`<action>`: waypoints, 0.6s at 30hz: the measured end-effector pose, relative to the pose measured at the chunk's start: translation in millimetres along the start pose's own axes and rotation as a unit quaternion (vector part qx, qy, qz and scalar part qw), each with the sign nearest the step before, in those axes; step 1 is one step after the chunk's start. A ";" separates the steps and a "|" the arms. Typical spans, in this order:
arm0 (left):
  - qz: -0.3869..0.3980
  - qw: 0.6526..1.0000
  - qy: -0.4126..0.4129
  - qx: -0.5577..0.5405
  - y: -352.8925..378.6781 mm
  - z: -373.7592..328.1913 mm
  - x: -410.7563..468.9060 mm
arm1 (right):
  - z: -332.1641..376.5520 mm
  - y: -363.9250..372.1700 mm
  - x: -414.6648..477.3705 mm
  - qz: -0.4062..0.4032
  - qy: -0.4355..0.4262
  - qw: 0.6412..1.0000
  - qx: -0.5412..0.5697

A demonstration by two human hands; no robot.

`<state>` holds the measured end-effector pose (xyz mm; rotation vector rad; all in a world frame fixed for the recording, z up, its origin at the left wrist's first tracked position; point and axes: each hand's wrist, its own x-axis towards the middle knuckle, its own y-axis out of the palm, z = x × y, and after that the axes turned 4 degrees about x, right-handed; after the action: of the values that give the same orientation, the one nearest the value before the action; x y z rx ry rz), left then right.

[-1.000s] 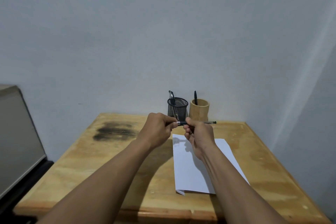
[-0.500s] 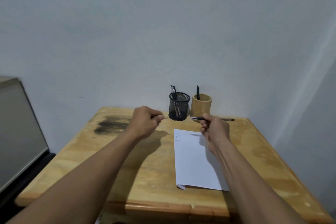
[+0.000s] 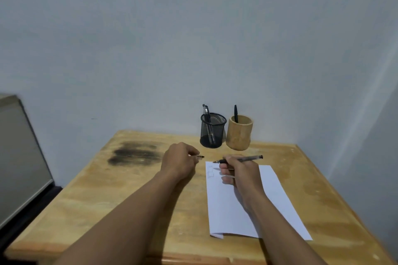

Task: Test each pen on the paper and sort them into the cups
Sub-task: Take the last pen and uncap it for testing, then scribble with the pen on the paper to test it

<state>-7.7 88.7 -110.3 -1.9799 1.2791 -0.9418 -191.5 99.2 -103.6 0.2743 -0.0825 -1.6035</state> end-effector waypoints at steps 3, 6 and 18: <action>0.007 1.000 0.006 0.011 11.2 -4.1 3.0 | -3.9 -0.7 2.1 0.008 -0.011 1.000 -0.015; 0.005 1.000 0.017 0.018 14.1 -3.9 2.2 | -7.3 -3.0 4.3 0.012 -0.018 1.000 -0.020; 0.146 0.968 0.137 0.151 -9.1 20.5 -74.5 | -14.7 -2.8 -3.2 0.028 -0.079 0.979 -0.187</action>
<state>-7.8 163.2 -132.9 -1.4190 1.4294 -1.2072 -190.8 104.2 -118.0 -0.1463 0.0883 -1.5491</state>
